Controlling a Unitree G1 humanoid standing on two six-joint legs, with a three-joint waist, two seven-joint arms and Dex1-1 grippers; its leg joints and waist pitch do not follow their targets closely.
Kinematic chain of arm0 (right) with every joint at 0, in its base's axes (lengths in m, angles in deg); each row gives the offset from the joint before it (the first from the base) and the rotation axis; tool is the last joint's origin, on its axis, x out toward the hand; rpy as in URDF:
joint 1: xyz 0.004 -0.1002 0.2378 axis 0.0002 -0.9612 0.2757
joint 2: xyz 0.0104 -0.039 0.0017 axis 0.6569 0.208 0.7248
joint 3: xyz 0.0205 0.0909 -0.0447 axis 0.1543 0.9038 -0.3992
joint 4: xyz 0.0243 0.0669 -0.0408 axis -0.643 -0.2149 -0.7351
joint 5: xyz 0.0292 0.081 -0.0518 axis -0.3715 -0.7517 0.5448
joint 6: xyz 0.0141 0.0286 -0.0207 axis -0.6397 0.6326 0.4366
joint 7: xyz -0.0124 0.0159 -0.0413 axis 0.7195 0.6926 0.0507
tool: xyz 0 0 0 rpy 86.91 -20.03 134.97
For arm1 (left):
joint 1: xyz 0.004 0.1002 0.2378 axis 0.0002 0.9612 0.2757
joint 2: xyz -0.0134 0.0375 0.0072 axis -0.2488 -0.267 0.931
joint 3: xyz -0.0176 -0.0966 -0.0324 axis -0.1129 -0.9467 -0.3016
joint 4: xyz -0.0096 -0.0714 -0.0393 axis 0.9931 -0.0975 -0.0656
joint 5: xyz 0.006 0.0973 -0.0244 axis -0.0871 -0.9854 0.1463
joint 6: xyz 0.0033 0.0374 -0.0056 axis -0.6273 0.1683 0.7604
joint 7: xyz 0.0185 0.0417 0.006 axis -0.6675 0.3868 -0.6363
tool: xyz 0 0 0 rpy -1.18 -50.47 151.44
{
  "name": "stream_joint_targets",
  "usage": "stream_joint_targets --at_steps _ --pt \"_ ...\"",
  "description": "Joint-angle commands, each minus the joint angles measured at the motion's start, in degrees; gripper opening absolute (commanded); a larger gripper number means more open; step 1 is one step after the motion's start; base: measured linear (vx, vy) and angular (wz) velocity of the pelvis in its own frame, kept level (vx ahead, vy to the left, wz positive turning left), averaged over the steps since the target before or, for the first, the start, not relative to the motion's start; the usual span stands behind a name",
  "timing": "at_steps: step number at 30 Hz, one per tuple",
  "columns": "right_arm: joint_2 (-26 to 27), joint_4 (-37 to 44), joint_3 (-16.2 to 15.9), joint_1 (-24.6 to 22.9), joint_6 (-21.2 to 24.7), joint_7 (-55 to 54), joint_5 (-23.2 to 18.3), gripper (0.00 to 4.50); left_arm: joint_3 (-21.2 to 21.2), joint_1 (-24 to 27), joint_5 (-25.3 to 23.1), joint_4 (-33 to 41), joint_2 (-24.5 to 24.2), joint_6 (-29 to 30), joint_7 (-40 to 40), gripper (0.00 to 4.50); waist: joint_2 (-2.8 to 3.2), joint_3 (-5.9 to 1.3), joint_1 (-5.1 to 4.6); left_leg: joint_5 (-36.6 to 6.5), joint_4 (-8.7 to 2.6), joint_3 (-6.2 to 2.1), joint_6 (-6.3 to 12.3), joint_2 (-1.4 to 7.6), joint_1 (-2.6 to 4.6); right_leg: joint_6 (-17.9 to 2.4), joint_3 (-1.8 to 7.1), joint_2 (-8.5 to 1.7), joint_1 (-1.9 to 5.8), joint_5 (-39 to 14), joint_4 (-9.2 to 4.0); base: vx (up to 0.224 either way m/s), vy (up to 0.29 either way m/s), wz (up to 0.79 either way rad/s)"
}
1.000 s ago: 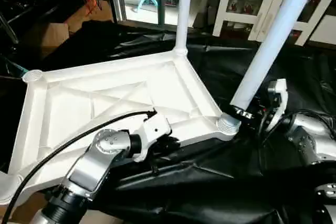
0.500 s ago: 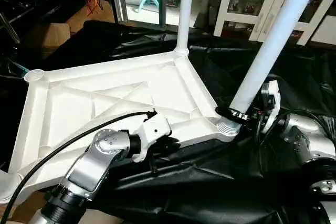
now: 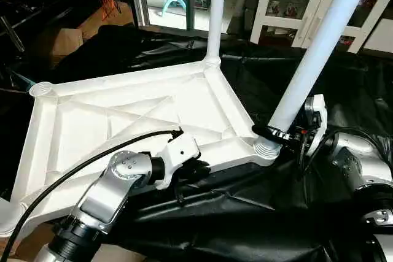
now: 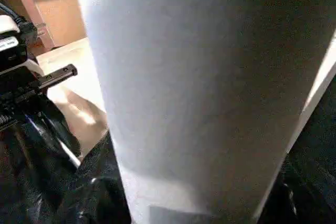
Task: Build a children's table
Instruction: Insert table leg to table base
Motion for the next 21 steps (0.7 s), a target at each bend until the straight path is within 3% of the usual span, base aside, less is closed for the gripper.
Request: stream_joint_targets --at_steps 1,7,8,13,21 --pt "-1.1 -0.6 2.0 -0.1 0.3 -1.7 0.1 1.97 1.4 0.9 1.6 -0.3 -0.6 -1.1 2.9 0.0 -0.62 -4.11 0.27 5.1 -2.14 -1.18 10.07 2.17 0.99 -17.7 1.84 -3.78 2.89 21.1 -2.68 0.0 0.0 0.0" --pt "-0.8 -0.1 1.9 -0.1 1.1 -0.8 -0.4 1.97 1.5 0.9 1.6 -0.4 -0.5 -1.1 2.7 0.0 -0.68 -4.12 0.33 5.3 -1.99 -1.17 10.23 2.1 0.87 -17.8 1.88 -3.77 2.87 21.3 -2.53 0.0 0.0 0.0" --pt "-0.9 -0.1 1.6 -0.1 1.0 -0.8 0.0 2.66 1.5 0.8 1.6 -0.5 -0.5 -1.2 2.6 0.0 -0.69 -4.08 0.35 5.1 -1.99 -1.17 10.21 2.11 0.85 -17.7 1.87 -3.74 2.82 21.0 -2.55 0.0 0.0 0.0" --pt "-0.9 -0.8 1.5 -0.1 -2.4 -3.9 2.1 2.77 1.5 0.8 1.6 -0.4 -0.4 -1.2 2.5 0.0 -0.84 -3.95 0.41 3.8 -2.01 -1.13 9.5 2.1 0.81 -17.4 1.94 -3.88 2.67 18.7 -2.7 0.0 0.0 0.0" --pt "-2.1 -0.4 2.1 -0.7 -0.6 -2.3 1.2 2.77 1.5 1.0 1.5 -0.5 -0.6 -1.4 2.6 0.0 -0.78 -4.06 0.39 4.0 -1.92 -1.15 9.61 2.06 0.82 -17.4 1.97 -3.78 2.77 18.9 -2.61 0.0 0.0 0.0"
